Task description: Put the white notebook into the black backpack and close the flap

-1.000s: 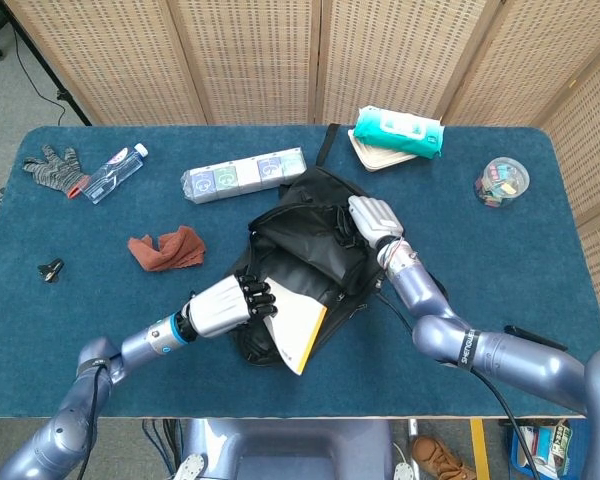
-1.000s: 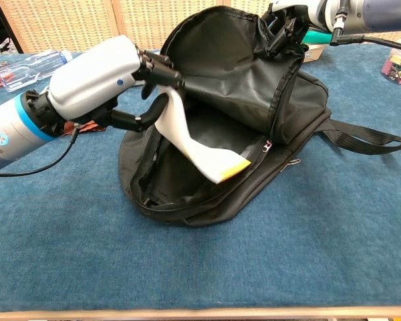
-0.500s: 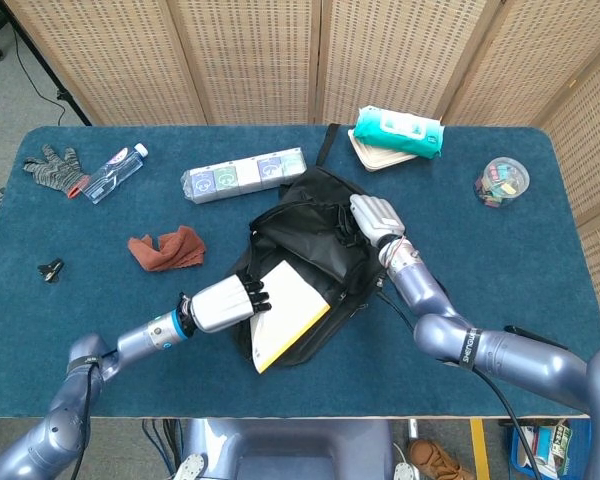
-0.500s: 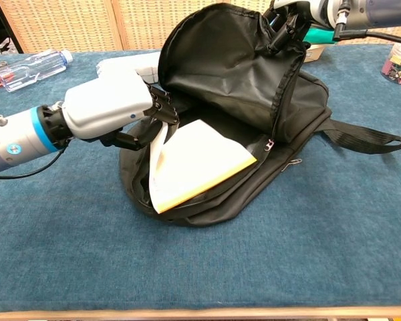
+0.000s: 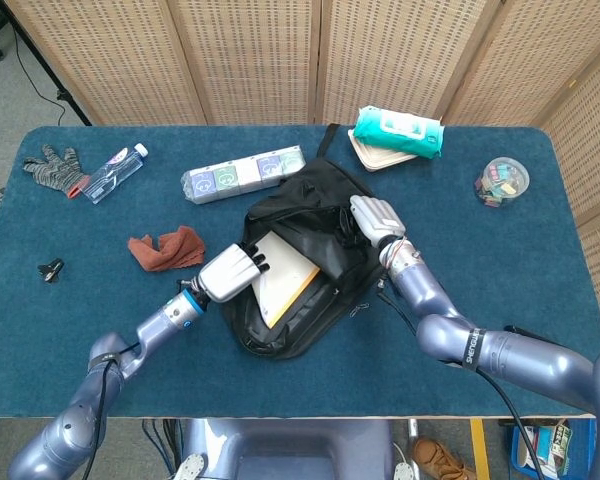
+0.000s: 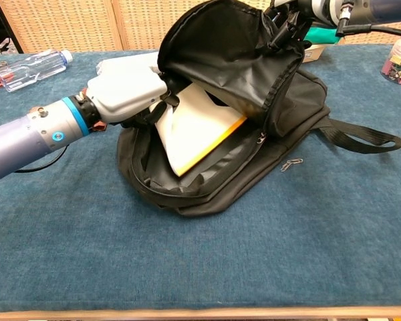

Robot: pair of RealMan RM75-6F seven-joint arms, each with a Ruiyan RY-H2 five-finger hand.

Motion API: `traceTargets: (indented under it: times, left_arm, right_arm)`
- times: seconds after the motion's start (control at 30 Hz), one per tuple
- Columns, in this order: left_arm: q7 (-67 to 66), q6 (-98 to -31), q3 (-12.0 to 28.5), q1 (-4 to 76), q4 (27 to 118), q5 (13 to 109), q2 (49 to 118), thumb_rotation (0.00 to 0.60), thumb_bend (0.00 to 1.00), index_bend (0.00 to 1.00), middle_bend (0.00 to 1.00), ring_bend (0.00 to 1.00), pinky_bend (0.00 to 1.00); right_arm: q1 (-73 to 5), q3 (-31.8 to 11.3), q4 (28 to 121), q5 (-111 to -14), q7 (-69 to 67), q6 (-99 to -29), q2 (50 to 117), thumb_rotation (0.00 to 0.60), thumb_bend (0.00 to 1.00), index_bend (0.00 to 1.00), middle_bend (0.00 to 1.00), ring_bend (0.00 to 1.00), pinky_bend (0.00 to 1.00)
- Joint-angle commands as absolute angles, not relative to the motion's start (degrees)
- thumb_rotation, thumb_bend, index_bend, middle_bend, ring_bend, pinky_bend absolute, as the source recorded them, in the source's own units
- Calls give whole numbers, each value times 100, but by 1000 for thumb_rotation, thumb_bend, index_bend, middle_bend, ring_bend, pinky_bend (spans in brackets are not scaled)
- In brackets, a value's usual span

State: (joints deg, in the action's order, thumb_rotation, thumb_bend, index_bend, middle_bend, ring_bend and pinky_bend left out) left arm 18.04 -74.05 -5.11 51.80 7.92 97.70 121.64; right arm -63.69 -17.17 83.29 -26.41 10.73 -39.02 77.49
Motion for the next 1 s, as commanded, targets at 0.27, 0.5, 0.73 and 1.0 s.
traceTargets:
  times: [0.27,0.5,0.73,1.0]
  left_arm:
    - [1439,-6937,-390,5323,1008,9574,12238,600,594,739,600,445,661]
    - [2067,-7238,-533,5192,1325,9686,11861,600,526,274,178,131,511]
    - [2477,-7785,-647,4967,1665,9794,11352,600,329,90,25,3,383]
    - [3148,-8726,-706,4625,2473,9902,10499,600,285,78,0,0,348]
  right_arm:
    - [-6392,-1651,8404,-2620,1034,-3906,7683,600,582,589,647,632,874]
    - [-6370,-1615,8413,-2647,988,-3947,7642,600,582,590,647,632,873]
    - [-6389,-1566,8370,-2695,1021,-4021,7685,600,582,590,648,632,873]
    - [-6392,-1465,8396,-2614,1128,-4131,7724,600,582,591,648,632,873]
